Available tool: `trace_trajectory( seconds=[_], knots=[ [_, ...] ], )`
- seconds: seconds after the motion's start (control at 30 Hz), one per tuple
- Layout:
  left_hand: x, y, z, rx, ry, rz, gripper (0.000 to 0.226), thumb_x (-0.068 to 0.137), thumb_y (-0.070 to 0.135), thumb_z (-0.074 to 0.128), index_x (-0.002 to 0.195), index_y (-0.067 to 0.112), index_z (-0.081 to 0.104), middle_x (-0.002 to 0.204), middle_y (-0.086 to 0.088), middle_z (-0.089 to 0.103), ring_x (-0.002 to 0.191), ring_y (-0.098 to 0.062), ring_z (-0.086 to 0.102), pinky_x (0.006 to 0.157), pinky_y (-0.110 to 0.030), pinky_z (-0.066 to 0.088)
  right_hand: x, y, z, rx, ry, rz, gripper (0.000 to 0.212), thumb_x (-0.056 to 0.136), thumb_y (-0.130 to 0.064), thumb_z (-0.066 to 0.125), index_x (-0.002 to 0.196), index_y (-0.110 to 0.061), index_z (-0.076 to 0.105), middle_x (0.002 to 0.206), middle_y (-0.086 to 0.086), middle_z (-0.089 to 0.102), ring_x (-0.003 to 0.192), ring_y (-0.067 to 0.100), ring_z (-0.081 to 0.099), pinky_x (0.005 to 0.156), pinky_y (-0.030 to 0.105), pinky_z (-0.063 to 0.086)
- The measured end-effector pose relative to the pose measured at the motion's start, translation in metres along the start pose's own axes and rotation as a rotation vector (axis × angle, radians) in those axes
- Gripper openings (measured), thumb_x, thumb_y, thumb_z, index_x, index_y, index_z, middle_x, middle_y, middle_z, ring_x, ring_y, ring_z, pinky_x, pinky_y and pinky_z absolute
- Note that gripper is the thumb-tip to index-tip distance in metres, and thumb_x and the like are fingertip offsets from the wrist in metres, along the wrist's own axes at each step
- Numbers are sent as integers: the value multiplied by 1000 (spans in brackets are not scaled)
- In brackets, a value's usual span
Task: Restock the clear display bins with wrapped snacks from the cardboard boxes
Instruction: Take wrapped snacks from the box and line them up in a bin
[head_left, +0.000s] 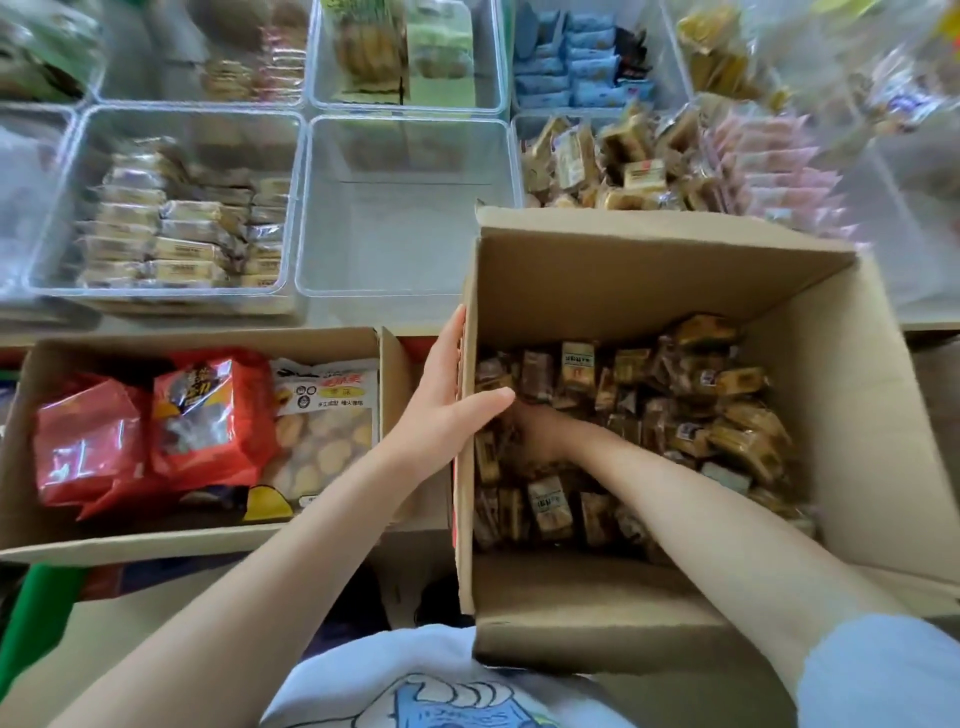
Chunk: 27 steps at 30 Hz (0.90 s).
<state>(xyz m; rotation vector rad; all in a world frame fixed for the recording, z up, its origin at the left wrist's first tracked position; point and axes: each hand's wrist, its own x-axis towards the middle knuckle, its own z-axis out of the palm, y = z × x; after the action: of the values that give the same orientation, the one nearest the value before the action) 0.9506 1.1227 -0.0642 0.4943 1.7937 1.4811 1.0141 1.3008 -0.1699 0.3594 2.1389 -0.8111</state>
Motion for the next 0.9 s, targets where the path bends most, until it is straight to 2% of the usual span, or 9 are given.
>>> trace_trajectory(
  seconds=[0.1, 0.2, 0.37, 0.43, 0.5, 0.57, 0.67, 0.77, 0.9],
  knots=[
    [1, -1, -5, 8, -34, -10, 99, 74, 55, 73, 153, 53, 14, 162, 14, 27, 148, -12, 30, 119, -52, 33, -38, -16, -54, 441, 7, 38, 40, 94, -22, 63, 132, -18, 52, 118, 5, 64, 93, 21, 69, 69, 39, 62],
    [-3, 7, -13, 114, 32, -22, 98, 70, 64, 74, 152, 45, 24, 160, 13, 29, 144, -10, 33, 116, -50, 38, -86, -39, -102, 773, 179, -94, 21, 98, -25, 53, 109, -9, 61, 85, 10, 66, 63, 22, 57, 46, 30, 39],
    [-7, 40, -50, 421, 152, 504, 87, 77, 50, 75, 150, 42, 29, 160, 9, 25, 144, -17, 33, 111, -42, 41, -135, -108, -131, 1095, 237, -316, 29, 100, -23, 45, 86, -15, 69, 75, 7, 58, 59, 15, 44, 49, 27, 22],
    [0, 53, -75, 516, 199, 675, 69, 80, 45, 70, 142, 30, 43, 153, 1, 40, 135, -19, 44, 105, -30, 43, -130, -140, -131, 1137, 193, -323, 20, 100, -25, 45, 95, -10, 58, 77, 7, 56, 59, 14, 45, 49, 24, 26],
    [4, 64, -111, 551, 264, 744, 48, 81, 41, 68, 124, 22, 58, 128, 1, 60, 115, -14, 56, 94, -29, 49, -117, -172, -131, 1113, 134, -308, 25, 101, -31, 42, 107, -9, 52, 78, 10, 56, 57, 16, 45, 48, 24, 30],
    [4, 70, -153, 552, 300, 659, 35, 80, 39, 75, 110, 22, 66, 103, 9, 66, 94, -10, 58, 82, -28, 49, -97, -200, -129, 978, 119, -229, 41, 104, -44, 36, 111, -7, 55, 84, 19, 62, 57, 21, 49, 49, 26, 34],
    [11, 56, -226, 347, 271, 280, 27, 81, 45, 78, 96, 25, 69, 87, 12, 70, 80, -9, 65, 70, -21, 51, -56, -240, -127, 744, 308, -103, 49, 102, -57, 38, 121, -17, 58, 102, 21, 69, 70, 25, 66, 55, 32, 51],
    [20, 36, -292, 275, 231, 135, 29, 89, 45, 71, 87, 17, 69, 76, 8, 68, 67, -4, 61, 60, -15, 46, -12, -287, -121, 527, 361, -232, 31, 103, -46, 45, 117, -26, 64, 108, 5, 68, 86, 17, 66, 70, 35, 54],
    [29, 10, -349, 238, 196, 46, 29, 94, 44, 65, 88, 16, 70, 77, 0, 70, 64, 2, 57, 58, -13, 42, 45, -346, -113, 391, 258, -320, 17, 100, -28, 59, 116, -25, 64, 89, -2, 73, 80, 13, 68, 62, 29, 51]
  ],
)
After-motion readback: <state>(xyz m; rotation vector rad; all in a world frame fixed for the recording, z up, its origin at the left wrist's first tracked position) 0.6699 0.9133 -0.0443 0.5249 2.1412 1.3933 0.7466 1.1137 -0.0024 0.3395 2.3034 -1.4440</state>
